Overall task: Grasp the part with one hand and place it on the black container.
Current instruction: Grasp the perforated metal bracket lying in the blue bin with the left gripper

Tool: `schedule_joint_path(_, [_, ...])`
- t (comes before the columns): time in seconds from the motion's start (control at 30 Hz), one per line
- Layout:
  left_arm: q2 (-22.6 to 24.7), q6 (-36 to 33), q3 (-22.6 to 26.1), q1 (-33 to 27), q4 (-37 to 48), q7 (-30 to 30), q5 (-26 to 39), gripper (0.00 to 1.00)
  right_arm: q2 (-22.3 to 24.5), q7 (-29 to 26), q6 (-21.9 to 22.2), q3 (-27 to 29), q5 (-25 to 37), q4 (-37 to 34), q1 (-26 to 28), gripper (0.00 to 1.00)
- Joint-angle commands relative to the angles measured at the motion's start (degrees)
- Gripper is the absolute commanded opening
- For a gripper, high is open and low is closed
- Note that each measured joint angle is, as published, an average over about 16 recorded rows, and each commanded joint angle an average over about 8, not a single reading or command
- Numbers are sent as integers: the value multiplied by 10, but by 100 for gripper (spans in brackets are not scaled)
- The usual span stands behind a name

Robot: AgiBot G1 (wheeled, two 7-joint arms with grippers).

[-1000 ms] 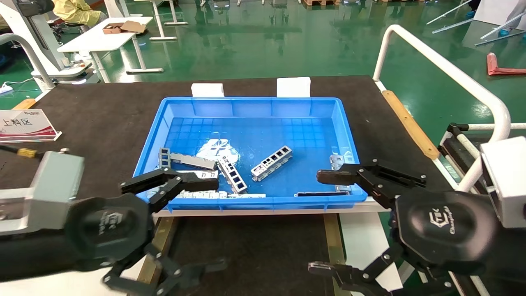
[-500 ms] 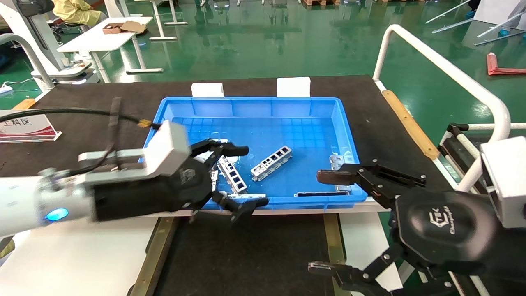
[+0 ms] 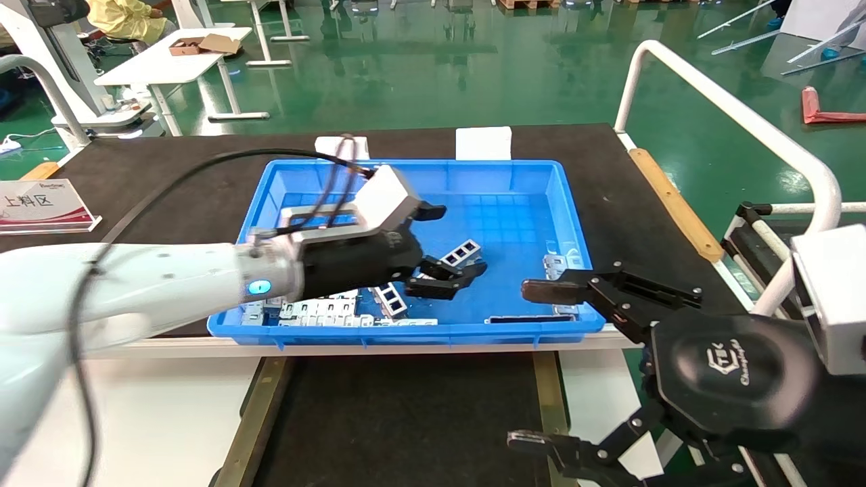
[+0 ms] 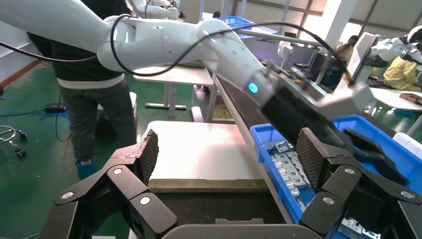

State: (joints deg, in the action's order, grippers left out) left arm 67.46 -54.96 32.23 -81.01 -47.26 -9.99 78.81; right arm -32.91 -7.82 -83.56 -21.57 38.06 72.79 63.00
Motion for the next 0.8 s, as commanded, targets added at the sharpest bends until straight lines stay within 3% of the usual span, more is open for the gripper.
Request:
schedule_joint_path(0.03, [24,17,7,-11,31,5,15,100,0,0,0,0,0,0,0,100])
schedule_joint_path(0.3, [98,94,32,-42,164,42,45,100,0,0,0,0,0,0,0,100])
schedule_joint_path(0.7, [112,201,130,-39,201,30,-4,100,0,0,0,0,0,0,0,100])
schedule_joint_path(0.73, [112,208,139,-38,201,27,-9,98,0,0,0,0,0,0,0,91])
schedule_joint_path(0.8, [112,222,158,-38,202,19,-18,78,0,0,0,0,0,0,0,66])
